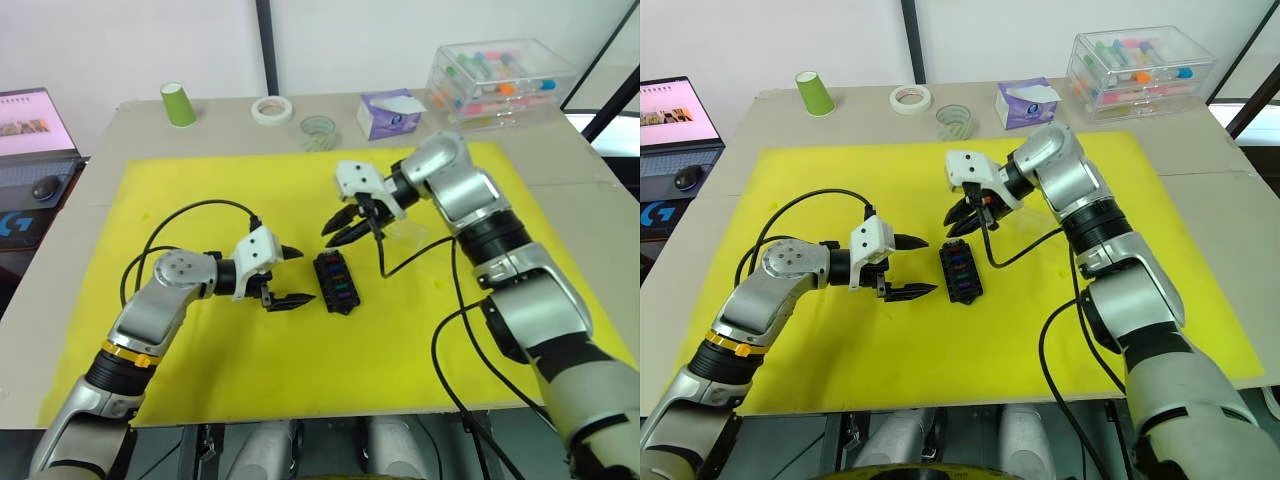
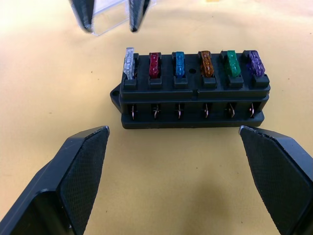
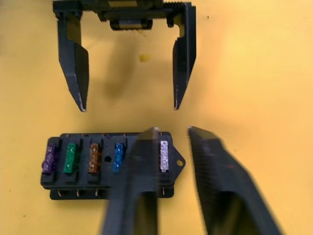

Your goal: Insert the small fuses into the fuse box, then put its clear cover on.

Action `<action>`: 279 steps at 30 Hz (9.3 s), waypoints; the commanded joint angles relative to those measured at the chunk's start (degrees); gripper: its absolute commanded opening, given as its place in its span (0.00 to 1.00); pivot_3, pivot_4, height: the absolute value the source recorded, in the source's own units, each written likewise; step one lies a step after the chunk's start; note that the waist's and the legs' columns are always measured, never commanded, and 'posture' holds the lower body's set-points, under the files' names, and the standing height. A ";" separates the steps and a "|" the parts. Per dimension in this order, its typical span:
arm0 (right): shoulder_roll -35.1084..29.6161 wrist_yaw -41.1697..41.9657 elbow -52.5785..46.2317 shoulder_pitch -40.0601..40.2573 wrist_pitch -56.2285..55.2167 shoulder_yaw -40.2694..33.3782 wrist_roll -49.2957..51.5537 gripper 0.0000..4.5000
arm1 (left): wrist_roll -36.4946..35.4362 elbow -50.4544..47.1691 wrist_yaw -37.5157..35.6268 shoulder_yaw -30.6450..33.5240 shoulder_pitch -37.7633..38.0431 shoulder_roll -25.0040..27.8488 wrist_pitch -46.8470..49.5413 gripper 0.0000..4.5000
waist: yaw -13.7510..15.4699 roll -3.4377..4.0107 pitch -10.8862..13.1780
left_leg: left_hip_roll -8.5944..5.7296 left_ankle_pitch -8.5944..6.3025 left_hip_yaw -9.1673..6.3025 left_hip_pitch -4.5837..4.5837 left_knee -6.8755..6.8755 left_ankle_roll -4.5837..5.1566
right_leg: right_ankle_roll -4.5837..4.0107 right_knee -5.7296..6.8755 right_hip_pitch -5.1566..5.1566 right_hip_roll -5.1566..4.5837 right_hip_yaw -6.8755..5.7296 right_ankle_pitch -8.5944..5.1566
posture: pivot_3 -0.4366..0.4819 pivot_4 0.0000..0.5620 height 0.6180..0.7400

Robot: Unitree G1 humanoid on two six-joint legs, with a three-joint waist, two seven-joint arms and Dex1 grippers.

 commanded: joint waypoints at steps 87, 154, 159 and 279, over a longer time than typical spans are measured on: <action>-28.78 -28.28 -41.13 52.04 20.37 -39.34 16.29 1.00 | -20.45 -36.84 16.28 41.30 36.93 10.53 21.50 1.00 | 1.96 0.01 0.01 | 0.12 -0.07 0.28 0.15 -0.05 0.11 | 0.07 -0.30 0.31 0.00 0.20 0.04 | 0.48 0.27 1.00; -14.49 -23.11 -22.47 5.17 33.50 -7.20 5.48 0.42 | -7.13 -32.31 42.75 -7.66 22.13 -13.62 26.66 1.00 | 1.88 0.02 0.01 | 0.07 -0.08 0.36 0.09 -0.03 0.13 | 0.21 -0.52 0.27 0.02 0.31 0.15 | 0.48 0.27 1.00; -15.64 -23.87 -26.65 5.18 36.43 -7.96 6.96 0.42 | -3.28 -29.42 47.51 -10.30 21.29 -18.31 26.83 1.00 | 1.95 0.02 0.01 | 0.09 -0.08 0.39 0.09 -0.07 0.12 | 0.21 -0.52 0.22 0.04 0.34 0.15 | 0.48 0.27 1.00; -23.31 -28.80 -60.58 18.83 47.02 6.03 23.94 0.42 | 4.43 14.37 -5.85 -7.37 -1.32 -7.78 -16.06 0.62 | 3.59 0.01 -0.04 | -0.01 -0.09 0.55 0.06 0.10 0.24 | 0.45 -0.67 0.27 0.02 0.47 0.42 | 0.48 0.27 1.00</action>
